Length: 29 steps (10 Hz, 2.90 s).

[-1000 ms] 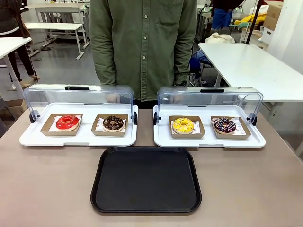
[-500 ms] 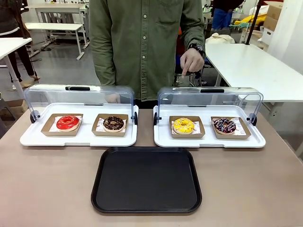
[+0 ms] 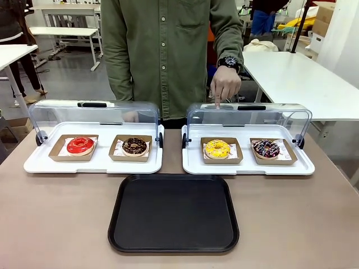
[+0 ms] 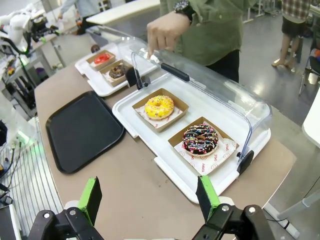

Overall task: Move the third donut from the left to the tray.
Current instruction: Pick up the Paper togo box containing the Donut indicated by the person and place it on the Handle tray.

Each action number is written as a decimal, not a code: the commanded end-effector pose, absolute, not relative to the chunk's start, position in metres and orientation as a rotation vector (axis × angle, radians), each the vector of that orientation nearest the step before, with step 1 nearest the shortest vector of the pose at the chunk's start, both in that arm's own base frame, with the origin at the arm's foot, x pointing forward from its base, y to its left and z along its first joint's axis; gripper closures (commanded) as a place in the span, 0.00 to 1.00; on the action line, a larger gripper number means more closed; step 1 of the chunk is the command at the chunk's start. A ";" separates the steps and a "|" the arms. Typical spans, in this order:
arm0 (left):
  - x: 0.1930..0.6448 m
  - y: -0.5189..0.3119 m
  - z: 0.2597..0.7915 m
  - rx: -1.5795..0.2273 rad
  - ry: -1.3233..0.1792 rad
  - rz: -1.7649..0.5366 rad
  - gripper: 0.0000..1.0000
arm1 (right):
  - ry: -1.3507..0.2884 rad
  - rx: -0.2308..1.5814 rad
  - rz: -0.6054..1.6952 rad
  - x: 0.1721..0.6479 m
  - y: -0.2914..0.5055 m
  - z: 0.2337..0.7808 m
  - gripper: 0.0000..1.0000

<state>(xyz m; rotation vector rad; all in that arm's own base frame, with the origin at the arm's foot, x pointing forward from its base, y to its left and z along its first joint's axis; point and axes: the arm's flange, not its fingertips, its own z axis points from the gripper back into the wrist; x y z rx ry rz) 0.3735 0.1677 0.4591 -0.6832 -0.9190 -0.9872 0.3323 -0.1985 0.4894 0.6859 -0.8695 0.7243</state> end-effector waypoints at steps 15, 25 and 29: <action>0.375 0.168 0.460 -0.690 -0.949 -1.000 0.00 | -0.764 0.544 0.840 0.374 -0.140 0.515 0.00; 0.375 0.168 0.460 -0.690 -0.949 -1.000 0.00 | -0.531 -0.015 1.322 0.397 0.118 0.401 0.00; 0.375 0.168 0.460 -0.690 -0.949 -1.000 0.00 | -0.505 0.038 1.313 0.397 0.114 0.406 0.00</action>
